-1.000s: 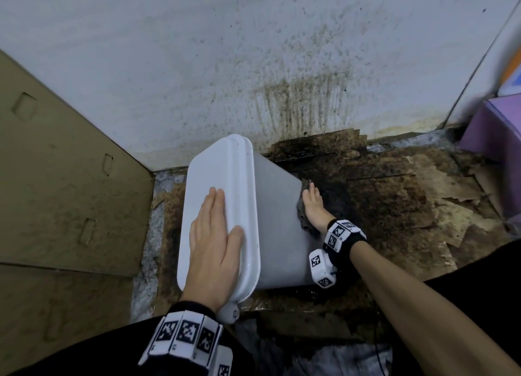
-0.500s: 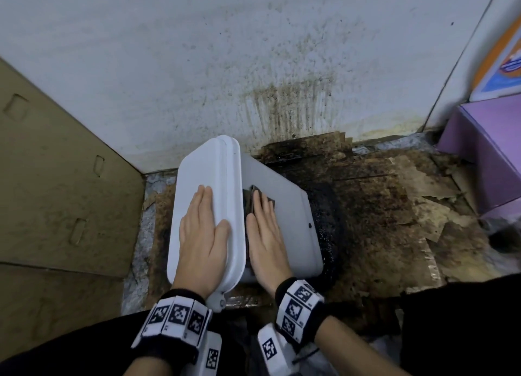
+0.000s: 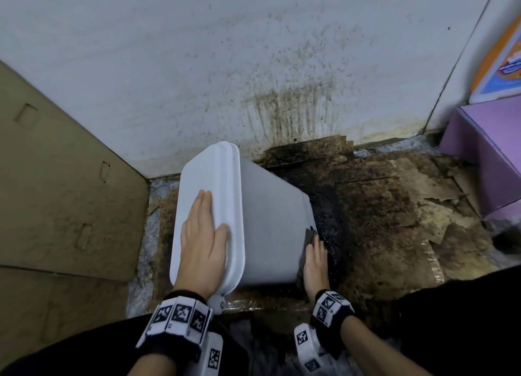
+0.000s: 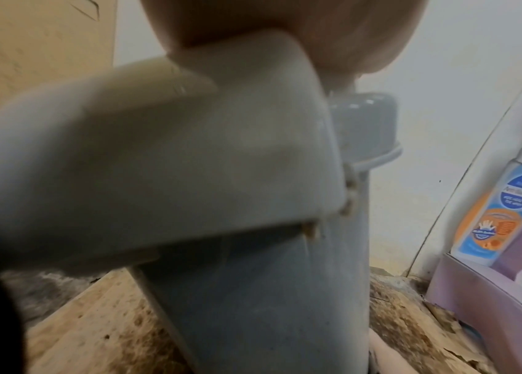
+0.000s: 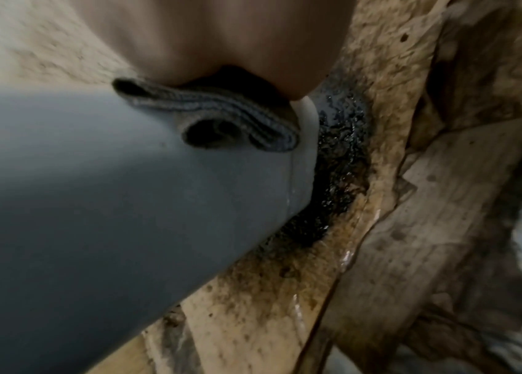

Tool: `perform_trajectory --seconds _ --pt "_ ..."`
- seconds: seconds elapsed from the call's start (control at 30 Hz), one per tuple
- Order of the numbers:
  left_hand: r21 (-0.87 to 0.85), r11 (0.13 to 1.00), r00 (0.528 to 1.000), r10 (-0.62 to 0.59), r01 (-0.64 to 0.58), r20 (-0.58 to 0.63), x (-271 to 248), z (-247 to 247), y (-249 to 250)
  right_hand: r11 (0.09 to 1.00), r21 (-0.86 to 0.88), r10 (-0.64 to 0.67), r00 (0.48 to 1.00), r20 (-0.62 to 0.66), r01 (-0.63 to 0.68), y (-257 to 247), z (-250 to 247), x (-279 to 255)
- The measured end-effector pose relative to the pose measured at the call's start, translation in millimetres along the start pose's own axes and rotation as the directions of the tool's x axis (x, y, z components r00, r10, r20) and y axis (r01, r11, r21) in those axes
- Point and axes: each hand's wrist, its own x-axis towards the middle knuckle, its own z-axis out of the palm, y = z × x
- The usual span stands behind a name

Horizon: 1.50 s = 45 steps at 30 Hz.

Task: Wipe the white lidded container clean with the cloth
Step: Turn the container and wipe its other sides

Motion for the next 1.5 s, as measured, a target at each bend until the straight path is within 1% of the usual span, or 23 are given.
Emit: perform_trajectory --seconds 0.07,0.13,0.2,0.27,0.3,0.33,0.4,0.47,0.53,0.63,0.67,0.7,0.73,0.83,0.9,0.97,1.03,1.07,1.17,1.23,1.37,1.43,1.5 --pt "-0.004 1.0 1.0 -0.002 0.002 -0.001 -0.4 0.1 0.8 0.999 0.015 0.048 0.999 0.004 -0.048 -14.2 -1.7 -3.8" --pt "-0.003 1.0 1.0 -0.004 0.004 0.002 -0.4 0.0 3.1 0.994 0.082 0.077 0.997 -0.004 -0.077 -33.1 -2.7 -13.9" --pt "0.005 1.0 1.0 0.001 -0.001 0.001 -0.3 1.4 6.6 0.977 0.208 0.057 0.998 -0.031 -0.049 -56.5 -1.8 -30.0" --pt "0.01 1.0 1.0 0.012 -0.012 -0.007 0.4 3.4 9.6 0.935 0.355 0.018 0.997 -0.079 0.011 -82.1 1.4 -48.7" --pt "0.011 1.0 1.0 0.016 -0.016 -0.009 0.8 4.1 10.7 0.924 0.376 -0.029 0.995 -0.091 0.061 -95.0 2.9 -58.7" --pt "0.011 1.0 1.0 0.016 -0.016 -0.006 1.3 4.7 11.0 0.92 0.37 -0.099 0.991 -0.094 0.127 -107.9 4.3 -68.8" --pt "0.005 1.0 1.0 0.007 -0.007 -0.002 2.1 5.3 11.1 0.904 0.337 -0.247 0.965 -0.091 0.264 -126.2 7.3 -86.4" --pt "0.0 1.0 1.0 0.002 -0.002 -0.003 2.6 5.8 11.3 0.877 0.316 -0.347 0.932 -0.103 0.361 -131.3 9.5 -95.5" --pt "-0.005 1.0 1.0 -0.002 0.002 -0.004 2.8 6.2 11.3 0.867 0.263 -0.409 0.905 -0.115 0.424 -123.4 7.6 -95.0" --pt "-0.014 1.0 1.0 0.0 0.0 0.0 1.6 6.5 11.2 0.84 0.084 -0.529 0.843 -0.098 0.536 -95.3 -1.1 -85.1" --pt "-0.017 1.0 1.0 0.002 -0.002 -0.001 1.0 6.4 10.9 0.832 0.053 -0.546 0.833 -0.09 0.552 -82.3 -2.6 -78.7" --pt "-0.022 1.0 1.0 0.003 -0.003 -0.002 0.7 6.0 11.1 0.843 0.056 -0.53 0.843 -0.09 0.536 -68.7 -2.8 -72.2" --pt "-0.029 1.0 1.0 0.004 -0.004 -0.002 0.6 5.7 11.1 0.867 0.083 -0.484 0.87 -0.097 0.492 -54.7 -2.5 -65.2" --pt "-0.066 0.998 1.0 -0.002 0.001 0.0 0.1 5.6 13.3 0.941 0.195 -0.26 0.96 -0.105 0.276 -26.1 -3.2 -46.5" --pt "-0.106 0.994 1.0 -0.009 0.009 -0.001 -0.6 5.6 15.6 0.957 0.25 -0.138 0.988 -0.062 0.15 -22.5 -7.3 -38.9" --pt "-0.139 0.99 1.0 -0.026 0.027 0.006 -0.2 4.8 17.0 0.969 0.232 -0.086 0.996 -0.011 0.086 -21.8 -4.9 -30.5" --pt "-0.164 0.986 0.999 -0.039 0.04 0.008 0.1 4.1 16.9 0.981 0.159 -0.113 0.993 -0.011 0.114 -21.8 1.7 -25.9" --pt "-0.167 0.985 0.999 -0.041 0.042 0.008 0.4 3.6 16.8 0.977 0.169 -0.125 0.992 -0.03 0.128 -22.0 5.2 -24.0" --pt "-0.172 0.984 0.999 -0.046 0.048 0.012 -0.2 1.4 18.0 0.924 0.369 -0.066 0.993 -0.098 0.098 -35.7 9.2 -30.8" --pt "-0.18 0.983 0.999 -0.046 0.047 0.012 -0.5 1.9 21.4 0.881 0.46 -0.048 0.987 -0.154 0.115 -54.3 5.9 -44.2" --pt "-0.184 0.982 0.999 -0.038 0.039 0.009 -0.4 4.4 26.6 0.801 0.567 -0.074 0.973 -0.22 0.189 -103.3 -4.9 -72.7" --pt "-0.183 0.982 0.999 -0.038 0.039 0.009 0.2 4.7 26.5 0.755 0.619 -0.097 0.97 -0.222 0.217 -131.7 -15.8 -84.3" --pt "-0.184 0.982 0.999 -0.035 0.037 0.013 -0.1 5.0 27.9 0.677 0.697 -0.142 0.971 -0.193 0.238 -154.0 -26.7 -91.8"
